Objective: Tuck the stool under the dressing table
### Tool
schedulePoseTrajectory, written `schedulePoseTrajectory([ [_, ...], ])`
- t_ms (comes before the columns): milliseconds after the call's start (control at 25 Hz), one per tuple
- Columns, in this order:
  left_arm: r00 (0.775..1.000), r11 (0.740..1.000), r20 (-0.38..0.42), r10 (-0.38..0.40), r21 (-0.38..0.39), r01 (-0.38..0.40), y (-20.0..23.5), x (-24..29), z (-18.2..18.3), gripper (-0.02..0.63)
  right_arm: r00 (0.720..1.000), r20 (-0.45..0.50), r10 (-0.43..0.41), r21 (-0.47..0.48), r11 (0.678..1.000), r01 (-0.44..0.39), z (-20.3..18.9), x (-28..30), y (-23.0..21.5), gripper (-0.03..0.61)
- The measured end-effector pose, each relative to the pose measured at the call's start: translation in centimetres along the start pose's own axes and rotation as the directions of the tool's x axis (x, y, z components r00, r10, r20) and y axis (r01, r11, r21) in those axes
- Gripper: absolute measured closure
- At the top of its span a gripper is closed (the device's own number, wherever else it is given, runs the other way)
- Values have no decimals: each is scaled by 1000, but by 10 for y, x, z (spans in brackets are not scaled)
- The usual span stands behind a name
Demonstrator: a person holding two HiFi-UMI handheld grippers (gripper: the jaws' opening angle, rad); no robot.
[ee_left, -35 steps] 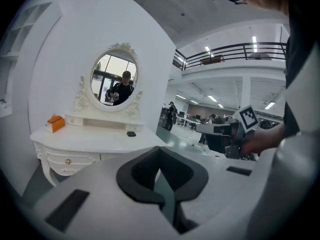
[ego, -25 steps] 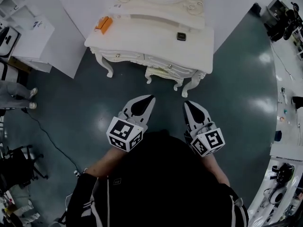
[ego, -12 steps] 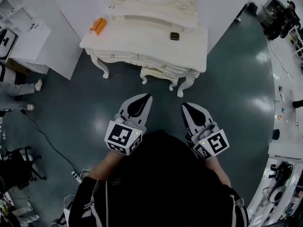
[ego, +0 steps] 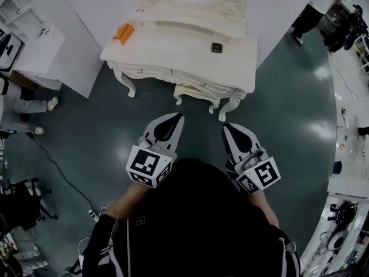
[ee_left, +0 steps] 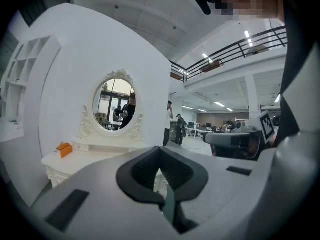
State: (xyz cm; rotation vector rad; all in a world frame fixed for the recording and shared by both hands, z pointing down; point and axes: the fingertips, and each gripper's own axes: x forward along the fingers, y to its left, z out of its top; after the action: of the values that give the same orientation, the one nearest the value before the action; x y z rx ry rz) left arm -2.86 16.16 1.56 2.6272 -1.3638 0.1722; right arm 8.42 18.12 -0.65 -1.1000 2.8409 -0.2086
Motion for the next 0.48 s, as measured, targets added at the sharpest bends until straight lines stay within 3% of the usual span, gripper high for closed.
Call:
schedulePoseTrajectory([
  [480, 1000, 1000, -24, -12, -4, 12, 7, 7, -2, 609, 999, -39, -13, 19, 1000, 14, -11, 8, -3, 560],
])
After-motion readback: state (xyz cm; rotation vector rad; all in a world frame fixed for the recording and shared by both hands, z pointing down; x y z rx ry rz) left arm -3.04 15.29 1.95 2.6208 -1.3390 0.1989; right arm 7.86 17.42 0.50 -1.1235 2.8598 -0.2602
